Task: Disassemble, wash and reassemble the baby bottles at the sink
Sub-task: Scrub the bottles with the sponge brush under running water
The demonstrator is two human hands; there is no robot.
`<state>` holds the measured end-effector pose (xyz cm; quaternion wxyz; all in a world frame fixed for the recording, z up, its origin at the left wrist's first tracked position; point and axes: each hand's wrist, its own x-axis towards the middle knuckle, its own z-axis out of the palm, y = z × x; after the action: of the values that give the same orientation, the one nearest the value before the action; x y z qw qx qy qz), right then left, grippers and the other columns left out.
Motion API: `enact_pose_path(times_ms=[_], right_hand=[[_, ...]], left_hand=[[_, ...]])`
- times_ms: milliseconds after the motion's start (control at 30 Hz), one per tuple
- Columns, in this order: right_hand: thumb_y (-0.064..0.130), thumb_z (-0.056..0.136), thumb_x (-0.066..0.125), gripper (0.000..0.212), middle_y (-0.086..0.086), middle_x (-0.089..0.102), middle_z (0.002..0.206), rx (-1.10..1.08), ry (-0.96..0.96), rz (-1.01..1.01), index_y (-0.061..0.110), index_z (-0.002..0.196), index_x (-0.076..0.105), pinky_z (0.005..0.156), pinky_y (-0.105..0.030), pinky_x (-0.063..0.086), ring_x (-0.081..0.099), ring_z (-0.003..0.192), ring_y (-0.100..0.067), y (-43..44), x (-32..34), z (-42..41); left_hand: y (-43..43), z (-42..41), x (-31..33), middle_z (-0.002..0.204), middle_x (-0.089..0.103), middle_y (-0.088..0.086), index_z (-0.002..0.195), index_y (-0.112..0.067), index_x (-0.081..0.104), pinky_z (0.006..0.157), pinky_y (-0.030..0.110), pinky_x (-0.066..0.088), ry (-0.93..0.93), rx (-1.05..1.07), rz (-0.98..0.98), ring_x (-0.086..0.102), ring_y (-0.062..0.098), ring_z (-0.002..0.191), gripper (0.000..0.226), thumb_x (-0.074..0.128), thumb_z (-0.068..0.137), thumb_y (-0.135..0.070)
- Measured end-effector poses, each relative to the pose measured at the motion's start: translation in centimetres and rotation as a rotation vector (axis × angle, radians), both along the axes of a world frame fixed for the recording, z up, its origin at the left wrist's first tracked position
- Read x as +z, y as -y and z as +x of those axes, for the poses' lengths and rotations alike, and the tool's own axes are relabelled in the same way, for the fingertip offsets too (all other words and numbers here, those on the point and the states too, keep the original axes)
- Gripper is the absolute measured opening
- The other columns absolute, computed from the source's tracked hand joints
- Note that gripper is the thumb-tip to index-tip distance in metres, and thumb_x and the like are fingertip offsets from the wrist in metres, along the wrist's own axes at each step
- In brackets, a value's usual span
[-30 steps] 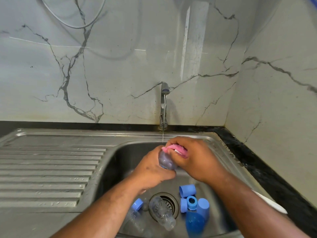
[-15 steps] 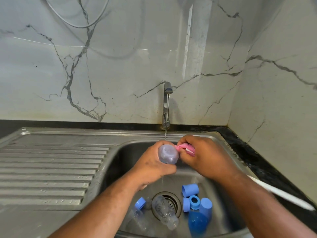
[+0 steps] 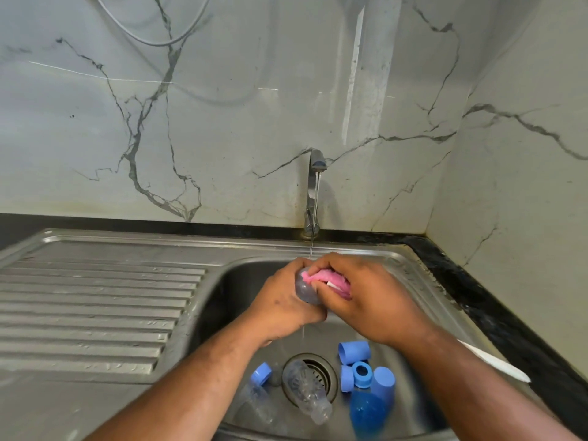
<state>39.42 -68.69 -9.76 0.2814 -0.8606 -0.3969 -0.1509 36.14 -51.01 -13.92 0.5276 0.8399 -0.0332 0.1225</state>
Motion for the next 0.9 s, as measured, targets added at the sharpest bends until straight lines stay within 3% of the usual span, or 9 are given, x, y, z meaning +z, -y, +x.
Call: enact_pose_path(times_ms=[233,300,367,467,567,667,733,800,900], right_hand=[[0.049,0.089,0.064,0.019,0.023,0.069,0.099,0.006,-0.064,0.020,0.044,0.107,0.064,0.077,-0.027,0.055,0.064,0.089,0.001,0.2,-0.2,0.3],[0.053,0.083,0.065,0.022,0.022,0.070,0.095,0.032,-0.135,0.017,0.043,0.103,0.066,0.076,-0.031,0.058,0.066,0.086,0.001,0.3,0.0,0.4],[0.061,0.082,0.059,0.028,0.019,0.070,0.091,-0.035,-0.084,0.060,0.041,0.101,0.065,0.074,-0.034,0.057,0.064,0.083,-0.001,0.5,0.0,0.7],[0.056,0.087,0.060,0.027,0.018,0.070,0.096,-0.019,-0.074,0.058,0.039,0.107,0.065,0.076,-0.031,0.056,0.063,0.086,0.000,0.0,-0.2,0.3],[0.063,0.077,0.059,0.034,0.018,0.071,0.092,0.027,-0.135,0.014,0.039,0.102,0.064,0.074,-0.035,0.058,0.065,0.083,-0.001,0.4,0.1,0.5],[0.057,0.087,0.061,0.024,0.015,0.069,0.089,-0.051,-0.046,0.052,0.037,0.100,0.063,0.071,-0.036,0.055,0.063,0.080,-0.005,0.9,0.1,0.9],[0.051,0.089,0.063,0.020,0.015,0.070,0.091,0.021,-0.065,0.053,0.036,0.102,0.063,0.071,-0.035,0.055,0.063,0.082,-0.004,0.4,0.1,0.4],[0.056,0.088,0.062,0.025,0.017,0.071,0.093,0.092,-0.096,-0.003,0.038,0.104,0.062,0.071,-0.033,0.056,0.065,0.082,-0.003,0.1,0.3,-0.2],[0.058,0.091,0.061,0.023,0.016,0.068,0.092,-0.014,-0.017,-0.039,0.039,0.104,0.060,0.070,-0.032,0.054,0.061,0.081,-0.003,0.6,0.5,0.3]], left_hand=[[0.1,-0.1,0.0,0.095,0.073,-0.005,0.106,-0.033,0.062,0.079,0.045,0.061,-0.015,-0.010,0.028,0.072,0.014,0.086,0.059,0.082,0.051,-0.024],[0.3,-0.2,0.0,0.096,0.072,-0.005,0.108,-0.033,0.061,0.077,0.044,0.062,-0.021,-0.023,0.043,0.072,0.014,0.085,0.061,0.081,0.051,-0.026],[0.6,-0.3,-0.1,0.095,0.072,-0.005,0.107,-0.035,0.061,0.078,0.045,0.061,-0.019,-0.021,0.043,0.071,0.015,0.085,0.061,0.081,0.050,-0.030],[0.3,-0.1,-0.1,0.098,0.073,-0.003,0.109,-0.033,0.062,0.081,0.049,0.061,-0.013,-0.017,0.009,0.073,0.017,0.088,0.061,0.083,0.053,-0.023],[-0.1,-0.1,0.0,0.101,0.073,-0.001,0.111,-0.030,0.063,0.081,0.053,0.060,-0.015,-0.030,-0.001,0.073,0.020,0.090,0.062,0.085,0.054,-0.020],[0.8,-0.2,0.1,0.094,0.072,-0.003,0.107,-0.033,0.062,0.078,0.048,0.061,-0.045,-0.051,0.048,0.072,0.018,0.085,0.058,0.082,0.053,-0.025],[1.0,-0.2,0.0,0.091,0.072,-0.002,0.105,-0.033,0.064,0.077,0.047,0.060,-0.050,-0.068,0.039,0.072,0.020,0.085,0.054,0.081,0.055,-0.020],[0.6,-0.3,0.1,0.095,0.073,0.001,0.106,-0.029,0.065,0.082,0.050,0.060,-0.030,-0.048,-0.012,0.073,0.024,0.089,0.055,0.082,0.056,-0.011],[0.3,-0.3,0.4,0.093,0.073,0.001,0.105,-0.026,0.063,0.080,0.050,0.059,-0.019,-0.015,-0.006,0.072,0.024,0.086,0.055,0.083,0.054,-0.015]])
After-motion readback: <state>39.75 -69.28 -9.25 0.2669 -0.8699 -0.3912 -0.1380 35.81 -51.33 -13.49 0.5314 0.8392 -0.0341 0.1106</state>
